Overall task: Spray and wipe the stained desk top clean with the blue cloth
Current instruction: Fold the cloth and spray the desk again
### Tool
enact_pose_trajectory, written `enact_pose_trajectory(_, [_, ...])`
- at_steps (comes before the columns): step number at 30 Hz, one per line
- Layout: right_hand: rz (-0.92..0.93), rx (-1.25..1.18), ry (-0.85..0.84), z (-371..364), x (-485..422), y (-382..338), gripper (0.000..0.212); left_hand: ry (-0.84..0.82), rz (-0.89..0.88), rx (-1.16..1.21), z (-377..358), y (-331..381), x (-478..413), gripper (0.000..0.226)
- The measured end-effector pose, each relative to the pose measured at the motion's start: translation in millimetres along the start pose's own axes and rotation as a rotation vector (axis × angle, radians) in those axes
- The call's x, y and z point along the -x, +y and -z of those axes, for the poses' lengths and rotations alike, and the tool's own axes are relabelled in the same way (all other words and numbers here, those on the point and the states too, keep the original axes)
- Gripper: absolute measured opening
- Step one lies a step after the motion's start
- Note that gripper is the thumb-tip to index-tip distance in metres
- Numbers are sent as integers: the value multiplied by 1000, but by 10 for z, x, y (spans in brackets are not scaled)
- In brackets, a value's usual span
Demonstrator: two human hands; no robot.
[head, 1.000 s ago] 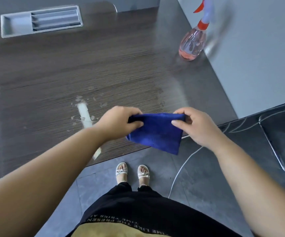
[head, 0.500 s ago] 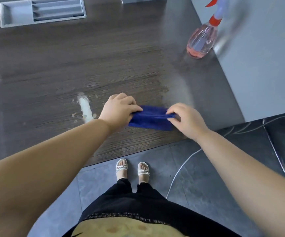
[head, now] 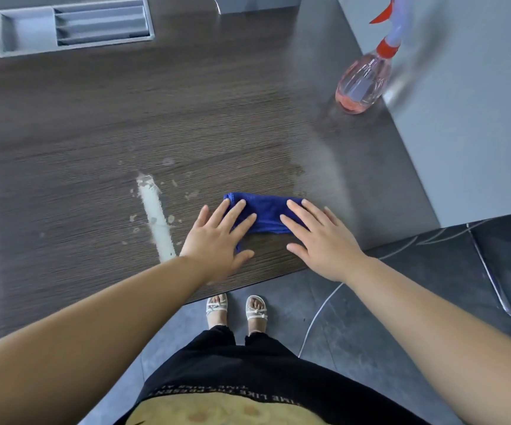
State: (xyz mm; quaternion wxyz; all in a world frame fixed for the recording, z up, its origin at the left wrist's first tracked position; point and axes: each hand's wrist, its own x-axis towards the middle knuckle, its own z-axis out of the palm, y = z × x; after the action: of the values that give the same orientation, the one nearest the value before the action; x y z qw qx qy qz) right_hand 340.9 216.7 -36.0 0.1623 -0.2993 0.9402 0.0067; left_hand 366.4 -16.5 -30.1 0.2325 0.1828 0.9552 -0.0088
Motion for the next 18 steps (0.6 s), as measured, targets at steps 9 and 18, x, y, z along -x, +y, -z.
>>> enact_pose_trajectory(9, [-208, -250, -76, 337, -668, 83, 57, 7, 88, -49, 542, -223, -730, 74])
enact_pose_trajectory(18, [-819, -1093, 585, 747, -898, 902, 75, -85, 195, 32, 554, 63, -722, 71])
